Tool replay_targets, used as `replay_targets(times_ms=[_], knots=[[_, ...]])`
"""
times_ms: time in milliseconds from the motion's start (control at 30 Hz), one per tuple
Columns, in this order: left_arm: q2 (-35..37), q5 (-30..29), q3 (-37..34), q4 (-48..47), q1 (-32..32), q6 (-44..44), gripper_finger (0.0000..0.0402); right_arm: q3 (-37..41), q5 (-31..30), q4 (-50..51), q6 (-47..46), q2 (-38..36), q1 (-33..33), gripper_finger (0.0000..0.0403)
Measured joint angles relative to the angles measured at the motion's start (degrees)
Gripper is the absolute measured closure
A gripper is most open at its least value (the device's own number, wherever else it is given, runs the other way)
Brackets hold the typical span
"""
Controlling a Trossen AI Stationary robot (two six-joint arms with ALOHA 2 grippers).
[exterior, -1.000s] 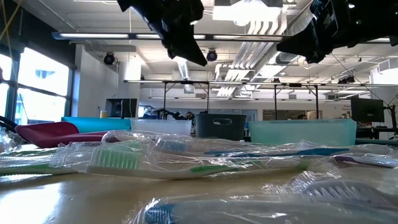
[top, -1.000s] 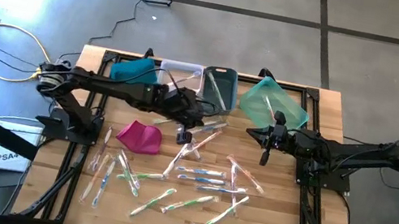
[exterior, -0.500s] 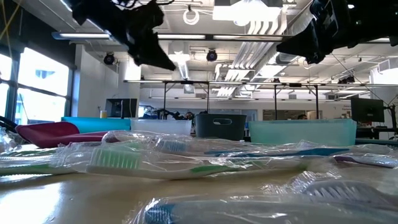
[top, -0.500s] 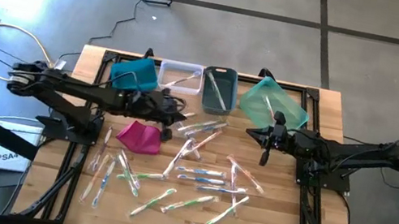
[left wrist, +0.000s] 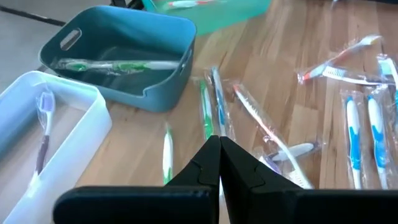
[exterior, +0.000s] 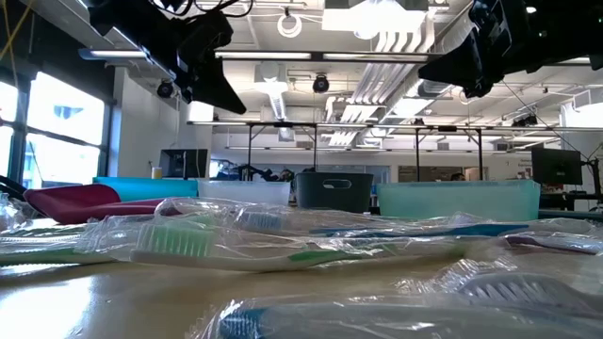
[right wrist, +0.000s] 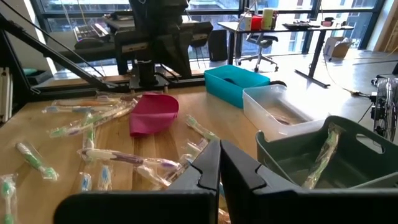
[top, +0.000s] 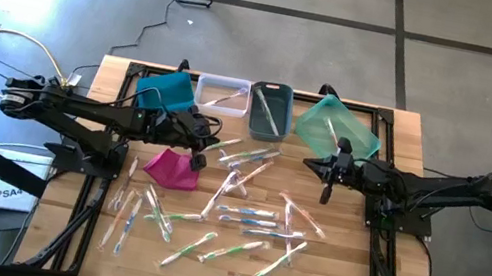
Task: Pick & Place Toothbrushes
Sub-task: Put the green toothbrush into the dark blue bin
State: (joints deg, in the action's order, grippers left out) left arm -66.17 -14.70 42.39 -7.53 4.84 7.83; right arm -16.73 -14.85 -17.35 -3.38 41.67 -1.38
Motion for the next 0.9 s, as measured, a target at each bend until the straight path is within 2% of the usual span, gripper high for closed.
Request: replay_targets(times_ms=[300,900], knots=[[0.02,0.00,0.00,0.46,0.00,-3.33,0.0401,0.00,0.00,0.00,0.00,0.00,0.00,0.0398],[0.00,2.11,0.02,0.08,0.02,-2.92,0.0401,0.00,0.00,0.00,0.00,0.00,-0.01,0.0398]])
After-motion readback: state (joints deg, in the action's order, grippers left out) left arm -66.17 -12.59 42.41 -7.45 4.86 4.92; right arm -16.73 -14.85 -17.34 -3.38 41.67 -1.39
